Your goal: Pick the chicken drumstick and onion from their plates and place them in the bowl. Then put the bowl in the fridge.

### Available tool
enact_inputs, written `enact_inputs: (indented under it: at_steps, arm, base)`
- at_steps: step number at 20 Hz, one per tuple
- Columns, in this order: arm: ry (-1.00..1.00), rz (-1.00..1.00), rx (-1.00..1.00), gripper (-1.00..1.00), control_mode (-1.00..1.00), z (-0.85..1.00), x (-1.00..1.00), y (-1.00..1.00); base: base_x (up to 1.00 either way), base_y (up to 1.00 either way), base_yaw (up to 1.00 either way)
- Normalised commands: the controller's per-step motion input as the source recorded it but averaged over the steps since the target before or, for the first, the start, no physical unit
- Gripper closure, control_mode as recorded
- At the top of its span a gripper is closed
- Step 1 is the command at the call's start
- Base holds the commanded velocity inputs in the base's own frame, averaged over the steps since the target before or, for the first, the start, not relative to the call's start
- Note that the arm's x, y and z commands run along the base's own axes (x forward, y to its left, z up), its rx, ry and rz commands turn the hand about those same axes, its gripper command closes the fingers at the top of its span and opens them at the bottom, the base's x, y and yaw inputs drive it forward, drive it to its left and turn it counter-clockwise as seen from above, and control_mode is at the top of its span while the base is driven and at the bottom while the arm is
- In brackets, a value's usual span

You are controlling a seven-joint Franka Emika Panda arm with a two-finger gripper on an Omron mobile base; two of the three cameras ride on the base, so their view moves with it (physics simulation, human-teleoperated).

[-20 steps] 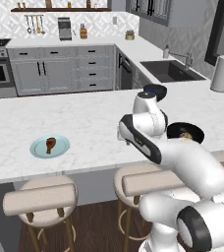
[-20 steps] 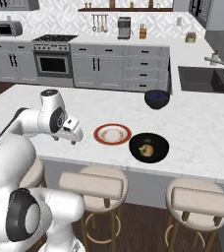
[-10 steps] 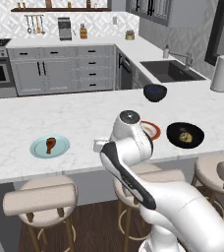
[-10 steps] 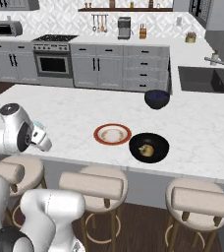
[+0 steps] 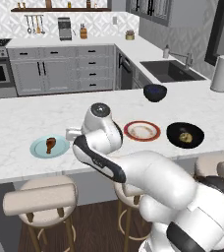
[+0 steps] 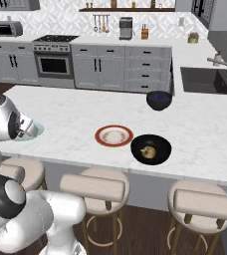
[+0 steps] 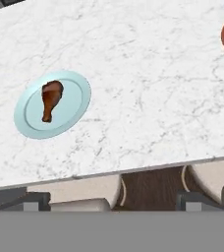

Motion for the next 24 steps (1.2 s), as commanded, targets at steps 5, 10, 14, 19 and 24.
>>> enact_inputs:
  at_steps: [5,10,14,19,24]
  arm:
    - [0.0,0.03,-0.03,-1.0,-1.0,-0.05,0.89,0.93]
    - [0.01,0.02,0.0,-1.0,-1.0,-0.12,0.8,0.49]
    - [0.04,0.01,0.0,-1.0,-1.0,-0.52,0.21,0.21]
    - [0.0,0.0,0.0,-1.0,-1.0,-0.54,0.23,0.39]
    - [0.01,0.0,0.0,-1.0,-1.0,-0.2,0.5,0.0]
  base:
    - [0.0,0.0,0.0]
    - [0.0,0.0,0.0]
    - [0.0,0.0,0.0]
    - [0.0,0.0,0.0]
    - [0.0,0.0,0.0]
